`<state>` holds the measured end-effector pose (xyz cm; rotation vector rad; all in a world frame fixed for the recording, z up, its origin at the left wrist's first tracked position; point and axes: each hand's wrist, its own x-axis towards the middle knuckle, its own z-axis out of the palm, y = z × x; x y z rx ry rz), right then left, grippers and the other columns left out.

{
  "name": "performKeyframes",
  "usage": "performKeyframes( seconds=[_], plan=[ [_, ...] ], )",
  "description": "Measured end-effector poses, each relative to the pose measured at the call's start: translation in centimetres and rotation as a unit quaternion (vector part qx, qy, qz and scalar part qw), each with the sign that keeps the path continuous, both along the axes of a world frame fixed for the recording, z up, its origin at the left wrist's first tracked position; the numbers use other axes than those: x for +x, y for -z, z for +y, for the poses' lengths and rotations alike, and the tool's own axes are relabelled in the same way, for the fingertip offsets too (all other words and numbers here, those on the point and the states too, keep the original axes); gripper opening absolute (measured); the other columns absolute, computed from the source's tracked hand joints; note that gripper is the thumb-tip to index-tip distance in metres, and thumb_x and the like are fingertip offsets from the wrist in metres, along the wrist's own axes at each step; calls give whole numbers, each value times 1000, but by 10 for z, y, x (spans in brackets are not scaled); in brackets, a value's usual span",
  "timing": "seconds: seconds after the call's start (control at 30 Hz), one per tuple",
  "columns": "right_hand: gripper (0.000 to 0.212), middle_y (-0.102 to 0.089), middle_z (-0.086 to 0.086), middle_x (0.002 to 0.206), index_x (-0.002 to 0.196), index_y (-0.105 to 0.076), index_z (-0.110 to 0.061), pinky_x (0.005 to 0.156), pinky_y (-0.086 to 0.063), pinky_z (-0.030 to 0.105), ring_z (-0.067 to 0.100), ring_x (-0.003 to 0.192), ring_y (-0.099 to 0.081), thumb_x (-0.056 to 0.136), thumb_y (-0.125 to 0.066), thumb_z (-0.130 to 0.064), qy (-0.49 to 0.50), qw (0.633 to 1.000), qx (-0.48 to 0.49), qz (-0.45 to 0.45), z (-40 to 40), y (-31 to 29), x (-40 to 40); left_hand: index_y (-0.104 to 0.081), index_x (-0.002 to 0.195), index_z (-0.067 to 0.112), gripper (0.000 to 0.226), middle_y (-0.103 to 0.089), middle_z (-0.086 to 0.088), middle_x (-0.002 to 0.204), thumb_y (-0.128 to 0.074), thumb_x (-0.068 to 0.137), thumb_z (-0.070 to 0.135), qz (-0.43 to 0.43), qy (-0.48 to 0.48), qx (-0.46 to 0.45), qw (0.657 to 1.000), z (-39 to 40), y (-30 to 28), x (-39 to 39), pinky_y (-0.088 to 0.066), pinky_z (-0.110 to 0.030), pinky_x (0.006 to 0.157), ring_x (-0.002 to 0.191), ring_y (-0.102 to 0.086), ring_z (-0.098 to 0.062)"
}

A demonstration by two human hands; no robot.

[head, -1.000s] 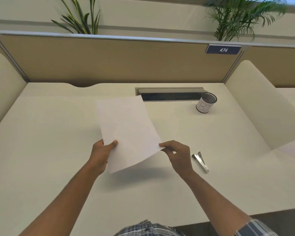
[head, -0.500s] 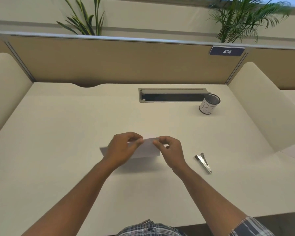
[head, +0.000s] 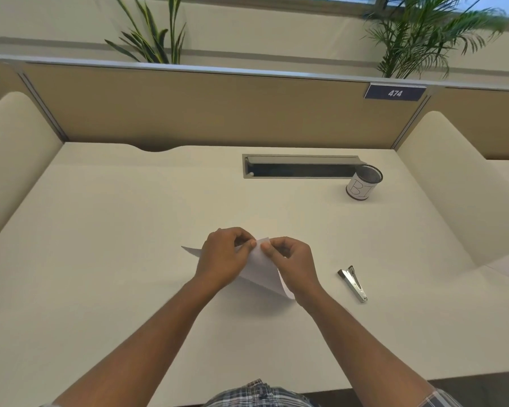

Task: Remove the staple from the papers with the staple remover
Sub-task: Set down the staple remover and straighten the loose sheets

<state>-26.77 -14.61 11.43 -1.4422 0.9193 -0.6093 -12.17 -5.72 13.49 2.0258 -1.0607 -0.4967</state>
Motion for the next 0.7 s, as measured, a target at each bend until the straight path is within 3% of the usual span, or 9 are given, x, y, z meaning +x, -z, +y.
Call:
performKeyframes(
  seconds=[0.17, 0.27, 0.33, 0.4, 0.47, 0.53, 0.6, 0.7],
  plan=[
    [13, -76, -7, 77, 84, -78, -21, 64, -47, 13, 2, 70, -66, 90, -77, -33, -17, 996, -71, 46, 2, -7, 1, -76, 88, 29, 8, -72, 19, 83, -69, 91, 31, -7, -2, 8, 1000, 2, -1, -2, -52, -25, 78, 86, -64, 3],
    [14, -74, -12, 76, 85, -77, -22, 64, -47, 17, 2, 70, -65, 94, -70, -30, -40, 990, -109, 82, -2, -6, 0, -73, 85, 35, 8, -68, 25, 80, -68, 91, 32, -8, -7, 14, 1000, 5, 0, 0, -55, -35, 85, 95, -63, -7],
    [15, -76, -9, 82, 88, -76, -22, 69, -54, 25, 7, 78, -70, 96, -67, -29, -54, 987, -121, 96, -2, -4, 0, -72, 85, 35, 8, -64, 28, 76, -68, 92, 31, -15, -8, 13, 1000, 5, 1, 0, -52, -39, 94, 95, -62, -6],
    [15, -76, -9, 83, 86, -75, -24, 69, -53, 23, 8, 80, -70, 97, -65, -28, -54, 985, -127, 101, -1, -3, 0, -73, 90, 30, 7, -64, 26, 77, -67, 93, 29, -23, -3, 2, 1000, 7, 1, -1, -40, -42, 112, 88, -62, 2],
    [17, -73, -11, 78, 83, -74, -24, 65, -47, 16, 4, 74, -66, 97, -66, -26, -26, 990, -112, 85, 1, -5, 0, -71, 102, 28, 9, -70, 20, 94, -65, 95, 27, -54, 5, -25, 998, 10, 5, -4, -23, -44, 123, 95, -64, 3],
    [18, -72, -9, 74, 83, -74, -19, 65, -48, 18, 5, 69, -62, 97, -66, -25, 23, 995, -84, 50, 2, -8, 2, -61, 125, 27, 31, -64, 11, 126, -66, 95, 28, -106, 7, -62, 992, 15, 12, -9, -18, -42, 126, 128, -55, -9],
    [16, -75, -5, 79, 86, -76, -18, 69, -57, 28, 11, 72, -67, 98, -66, -24, 65, 996, -61, 19, 2, -13, 6, -52, 137, 24, 47, -51, 6, 143, -69, 93, 27, -128, -13, -111, 985, 20, 14, -16, -27, -37, 121, 141, -39, -17],
    [14, -78, 1, 87, 95, -76, -17, 78, -64, 37, 21, 84, -73, 99, -66, -26, 87, 995, -32, -22, 2, -20, 13, -51, 137, 23, 50, -46, 8, 143, -72, 92, 26, -52, -44, -155, 986, 23, 14, -28, -37, -23, 110, 136, -40, -10]
  ],
)
